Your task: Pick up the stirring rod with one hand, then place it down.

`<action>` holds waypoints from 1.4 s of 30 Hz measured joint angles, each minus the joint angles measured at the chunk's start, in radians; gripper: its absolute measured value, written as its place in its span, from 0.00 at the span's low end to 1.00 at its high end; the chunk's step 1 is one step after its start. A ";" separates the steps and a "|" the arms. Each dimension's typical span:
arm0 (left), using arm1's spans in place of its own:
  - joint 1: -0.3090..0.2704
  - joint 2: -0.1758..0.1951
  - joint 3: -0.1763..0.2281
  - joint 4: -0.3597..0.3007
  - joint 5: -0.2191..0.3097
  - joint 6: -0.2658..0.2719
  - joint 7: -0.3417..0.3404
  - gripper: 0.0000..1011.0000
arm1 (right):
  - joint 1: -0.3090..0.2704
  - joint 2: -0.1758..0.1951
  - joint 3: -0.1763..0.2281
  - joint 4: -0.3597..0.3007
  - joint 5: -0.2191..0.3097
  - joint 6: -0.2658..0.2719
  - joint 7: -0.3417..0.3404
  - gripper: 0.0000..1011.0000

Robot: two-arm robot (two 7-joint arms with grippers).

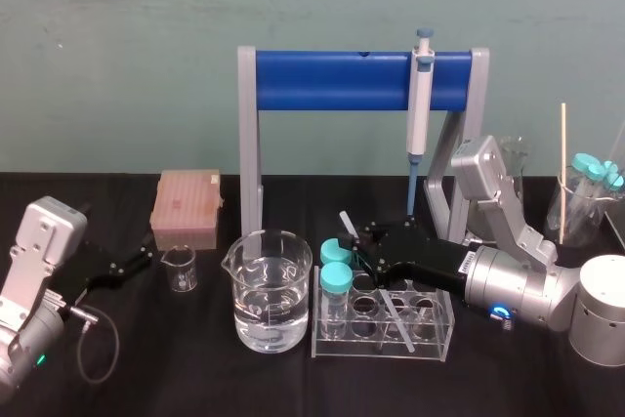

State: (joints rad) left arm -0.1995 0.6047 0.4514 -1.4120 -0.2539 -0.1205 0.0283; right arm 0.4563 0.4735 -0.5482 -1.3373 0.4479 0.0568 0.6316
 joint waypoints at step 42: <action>0.000 0.000 0.000 0.000 0.000 0.000 0.000 0.99 | -0.169 -0.015 0.259 -0.174 0.218 -0.290 0.007 0.07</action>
State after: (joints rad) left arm -0.1995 0.6047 0.4514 -1.4120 -0.2539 -0.1205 0.0283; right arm 0.2870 0.4589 -0.2887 -1.5113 0.6657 -0.2332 0.6383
